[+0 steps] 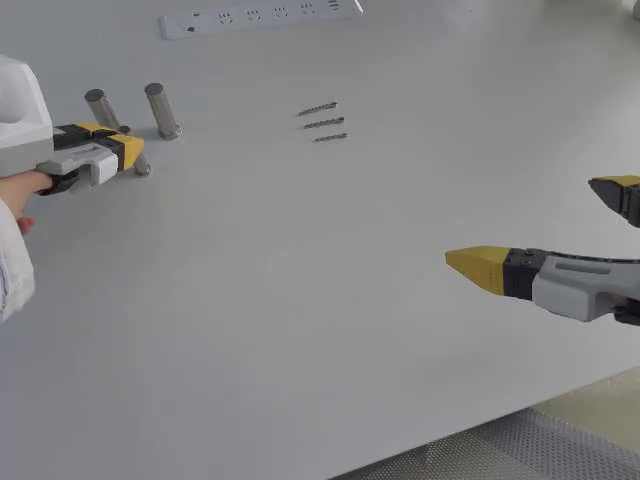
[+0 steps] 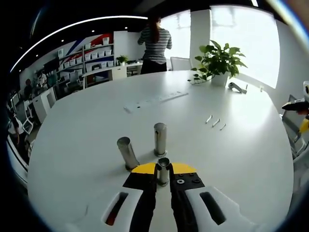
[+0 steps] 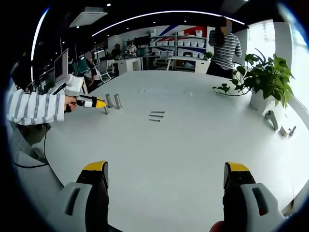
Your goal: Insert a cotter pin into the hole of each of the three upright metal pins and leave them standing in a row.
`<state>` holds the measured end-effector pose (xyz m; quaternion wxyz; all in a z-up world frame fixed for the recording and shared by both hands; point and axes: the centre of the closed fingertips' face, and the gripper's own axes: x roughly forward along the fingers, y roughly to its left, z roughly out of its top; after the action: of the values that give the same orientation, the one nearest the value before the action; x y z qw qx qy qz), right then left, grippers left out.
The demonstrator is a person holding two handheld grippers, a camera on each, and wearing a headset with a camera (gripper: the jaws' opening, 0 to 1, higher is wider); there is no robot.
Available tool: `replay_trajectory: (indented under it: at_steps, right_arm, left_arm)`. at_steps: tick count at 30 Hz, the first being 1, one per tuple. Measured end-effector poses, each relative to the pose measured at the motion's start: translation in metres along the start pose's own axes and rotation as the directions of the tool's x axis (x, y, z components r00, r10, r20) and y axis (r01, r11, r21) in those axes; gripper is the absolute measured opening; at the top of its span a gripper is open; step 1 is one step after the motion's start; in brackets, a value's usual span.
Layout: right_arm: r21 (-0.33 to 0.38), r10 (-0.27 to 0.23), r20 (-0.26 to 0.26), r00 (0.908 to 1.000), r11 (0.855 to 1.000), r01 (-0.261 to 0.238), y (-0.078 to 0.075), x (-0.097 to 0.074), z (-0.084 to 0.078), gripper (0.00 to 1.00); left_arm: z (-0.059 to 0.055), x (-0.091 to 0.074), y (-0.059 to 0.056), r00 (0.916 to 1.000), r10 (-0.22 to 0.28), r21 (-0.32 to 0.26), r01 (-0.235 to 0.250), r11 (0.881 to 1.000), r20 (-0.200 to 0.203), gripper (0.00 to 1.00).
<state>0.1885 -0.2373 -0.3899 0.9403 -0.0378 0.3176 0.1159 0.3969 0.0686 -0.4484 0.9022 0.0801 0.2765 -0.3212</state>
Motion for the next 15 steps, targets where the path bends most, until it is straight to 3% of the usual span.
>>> replay_trajectory:
  at_steps: [15]
  right_arm:
    - [0.006,0.014,-0.007,0.9999,1.000,-0.014,0.0002,0.0025,-0.0023,0.98]
  left_arm:
    - [-0.0006,-0.0005,-0.0037,0.9998,0.002,0.020,-0.001,1.000,-0.018,0.05]
